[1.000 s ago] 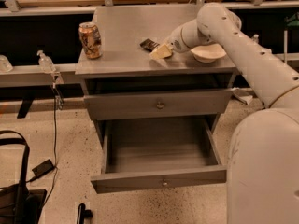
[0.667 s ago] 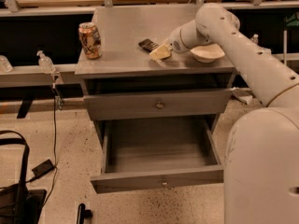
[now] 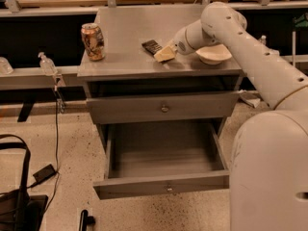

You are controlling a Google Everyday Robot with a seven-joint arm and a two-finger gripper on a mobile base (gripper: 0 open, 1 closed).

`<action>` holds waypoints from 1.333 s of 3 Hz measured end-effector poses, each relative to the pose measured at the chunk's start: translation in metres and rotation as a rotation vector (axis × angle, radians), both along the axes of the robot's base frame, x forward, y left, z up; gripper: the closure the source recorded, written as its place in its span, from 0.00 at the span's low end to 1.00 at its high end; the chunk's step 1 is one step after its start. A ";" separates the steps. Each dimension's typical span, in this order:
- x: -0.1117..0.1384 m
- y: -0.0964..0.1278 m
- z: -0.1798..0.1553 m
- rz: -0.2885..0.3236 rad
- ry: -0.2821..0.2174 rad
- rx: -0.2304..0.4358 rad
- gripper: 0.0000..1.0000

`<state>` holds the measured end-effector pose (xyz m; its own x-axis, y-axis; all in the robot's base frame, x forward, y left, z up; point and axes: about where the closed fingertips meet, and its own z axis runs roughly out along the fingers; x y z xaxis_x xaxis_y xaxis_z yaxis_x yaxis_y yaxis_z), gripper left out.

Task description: Place rxbar chocolate into middle drawer

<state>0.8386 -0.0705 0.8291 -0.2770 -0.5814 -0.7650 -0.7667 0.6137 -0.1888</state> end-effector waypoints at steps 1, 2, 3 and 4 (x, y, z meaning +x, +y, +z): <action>0.000 0.000 0.000 0.000 0.000 0.000 0.88; -0.001 0.002 0.002 0.008 -0.002 0.008 1.00; -0.019 0.030 0.032 0.120 -0.026 0.116 1.00; -0.041 0.042 0.075 0.217 -0.070 0.224 1.00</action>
Offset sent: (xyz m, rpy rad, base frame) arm -0.0337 0.0557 0.0617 0.1732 -0.0456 0.2184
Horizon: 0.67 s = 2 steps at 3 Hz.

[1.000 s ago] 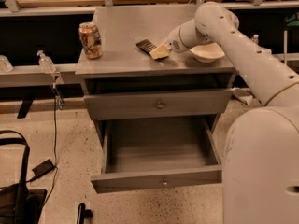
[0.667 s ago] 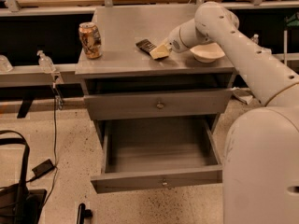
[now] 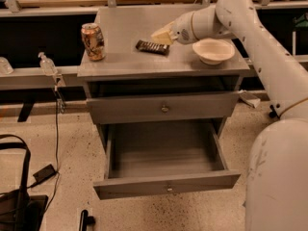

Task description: Place rxbar chocolate into middle drawer

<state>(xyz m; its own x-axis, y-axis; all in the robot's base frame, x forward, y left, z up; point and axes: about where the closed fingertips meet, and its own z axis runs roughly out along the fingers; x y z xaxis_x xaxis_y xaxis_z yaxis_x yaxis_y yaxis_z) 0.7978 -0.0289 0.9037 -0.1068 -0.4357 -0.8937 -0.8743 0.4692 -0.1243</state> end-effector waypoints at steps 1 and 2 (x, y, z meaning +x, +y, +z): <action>-0.005 0.006 0.007 0.025 -0.005 0.025 0.86; -0.005 0.010 0.005 0.031 -0.001 0.026 0.55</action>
Offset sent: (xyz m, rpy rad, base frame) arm -0.0051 0.0058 0.0083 0.0275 -0.0061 0.0258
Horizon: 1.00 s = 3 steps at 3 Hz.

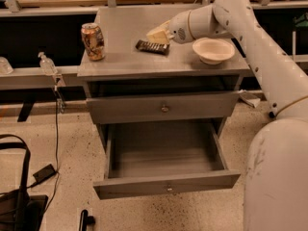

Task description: Place rxbar chocolate into middle drawer

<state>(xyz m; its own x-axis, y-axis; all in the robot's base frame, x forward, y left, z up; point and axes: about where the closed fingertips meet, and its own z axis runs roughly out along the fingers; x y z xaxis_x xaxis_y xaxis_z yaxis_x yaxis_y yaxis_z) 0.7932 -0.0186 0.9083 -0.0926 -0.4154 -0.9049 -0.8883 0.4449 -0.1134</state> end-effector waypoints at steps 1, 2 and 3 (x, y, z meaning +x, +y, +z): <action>0.000 0.003 -0.002 0.005 0.003 0.000 0.24; 0.004 0.009 -0.008 0.037 0.000 0.033 0.02; 0.013 0.010 -0.021 0.054 0.006 0.065 0.00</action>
Offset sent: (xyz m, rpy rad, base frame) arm 0.0123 0.0088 -0.0142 0.0948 -0.0125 0.0892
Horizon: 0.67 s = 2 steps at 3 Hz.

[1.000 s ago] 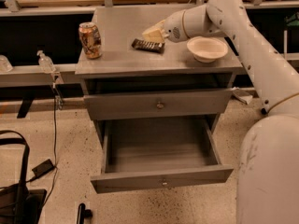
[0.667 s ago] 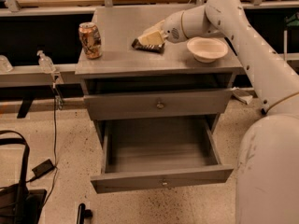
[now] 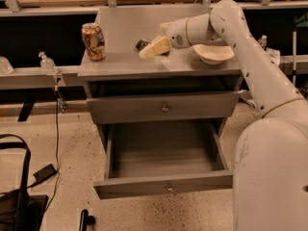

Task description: Place rxbar chocolate into middle drawer

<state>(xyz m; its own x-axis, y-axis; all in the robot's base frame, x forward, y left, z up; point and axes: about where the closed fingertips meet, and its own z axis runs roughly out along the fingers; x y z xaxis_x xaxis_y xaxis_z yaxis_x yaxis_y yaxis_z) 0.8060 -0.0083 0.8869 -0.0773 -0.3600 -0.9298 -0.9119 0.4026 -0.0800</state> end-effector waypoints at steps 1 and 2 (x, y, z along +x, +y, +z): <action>0.010 0.003 -0.013 -0.003 -0.001 -0.037 0.00; 0.022 -0.002 -0.033 -0.036 0.018 -0.116 0.00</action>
Offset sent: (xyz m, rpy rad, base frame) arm 0.0413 -0.0209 -0.0493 -0.2170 0.0382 -0.0941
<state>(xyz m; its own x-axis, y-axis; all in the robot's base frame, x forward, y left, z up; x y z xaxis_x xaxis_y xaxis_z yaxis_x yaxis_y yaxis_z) 0.8284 -0.0103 0.8543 -0.1084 -0.4614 -0.8806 -0.8986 0.4243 -0.1117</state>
